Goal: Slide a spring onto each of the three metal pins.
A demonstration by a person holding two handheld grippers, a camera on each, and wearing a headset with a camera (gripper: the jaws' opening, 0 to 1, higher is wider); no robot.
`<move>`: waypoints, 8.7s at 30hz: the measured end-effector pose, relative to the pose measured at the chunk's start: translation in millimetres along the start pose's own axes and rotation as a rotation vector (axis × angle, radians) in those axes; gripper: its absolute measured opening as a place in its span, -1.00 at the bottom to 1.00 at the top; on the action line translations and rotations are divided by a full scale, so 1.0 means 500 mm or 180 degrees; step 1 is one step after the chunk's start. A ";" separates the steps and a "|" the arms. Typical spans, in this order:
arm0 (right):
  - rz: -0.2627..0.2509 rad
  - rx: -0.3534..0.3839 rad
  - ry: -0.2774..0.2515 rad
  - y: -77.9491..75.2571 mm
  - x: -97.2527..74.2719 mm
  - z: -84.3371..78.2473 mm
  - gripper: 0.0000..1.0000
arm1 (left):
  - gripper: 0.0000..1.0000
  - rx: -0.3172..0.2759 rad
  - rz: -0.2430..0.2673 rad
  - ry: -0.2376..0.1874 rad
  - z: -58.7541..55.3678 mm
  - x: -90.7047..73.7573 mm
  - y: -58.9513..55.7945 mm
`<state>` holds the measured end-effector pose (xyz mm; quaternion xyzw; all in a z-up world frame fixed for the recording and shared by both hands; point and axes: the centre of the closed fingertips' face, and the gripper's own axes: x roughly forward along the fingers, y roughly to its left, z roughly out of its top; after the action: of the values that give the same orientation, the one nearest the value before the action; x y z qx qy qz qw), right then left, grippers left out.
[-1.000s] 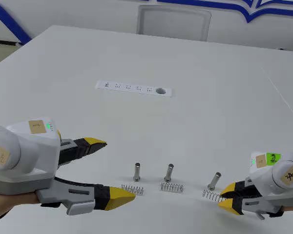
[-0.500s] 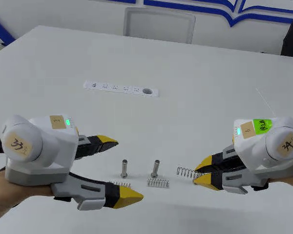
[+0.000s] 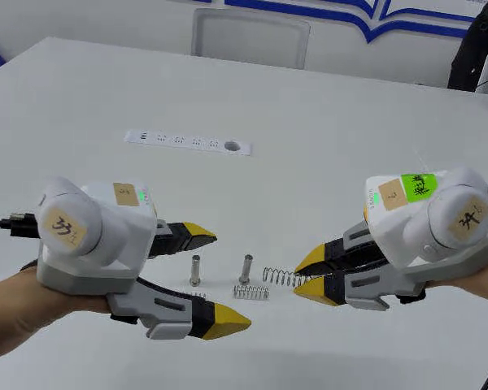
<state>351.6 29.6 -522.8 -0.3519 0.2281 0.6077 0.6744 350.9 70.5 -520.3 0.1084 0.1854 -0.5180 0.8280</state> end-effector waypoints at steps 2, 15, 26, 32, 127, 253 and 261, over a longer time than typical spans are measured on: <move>0.0009 -0.0021 -0.0002 0.005 0.001 0.005 -0.79 | 0.34 0.0022 -0.0038 0.0008 0.002 0.005 -0.006; 0.0088 -0.0294 0.0119 0.037 0.015 0.018 -0.79 | 0.12 0.0215 -0.0233 0.0101 0.003 0.033 -0.042; 0.0191 -0.0310 0.0158 0.054 0.022 0.015 -0.79 | -0.47 0.0266 -0.0266 0.0011 0.000 0.036 -0.050; 0.0192 -0.0247 0.0128 0.052 0.024 0.015 -0.79 | -0.53 0.0228 -0.0307 -0.0034 0.006 0.036 -0.057; -0.0010 0.0505 -0.1120 -0.023 -0.036 0.148 -0.79 | -0.40 0.0412 -0.0047 -0.0150 0.026 0.003 0.007; -0.0553 0.0947 -0.0134 -0.158 0.082 -0.114 -0.57 | 0.97 -0.0383 0.0737 0.0389 -0.142 -0.139 0.108; -0.0232 0.0517 0.0165 -0.112 0.156 -0.110 -0.56 | 0.97 -0.0444 0.0774 0.0260 -0.129 -0.146 0.116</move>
<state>425.6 39.0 -604.7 -0.3197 0.2810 0.5529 0.7164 361.8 179.7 -549.0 0.0932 0.2401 -0.3949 0.8819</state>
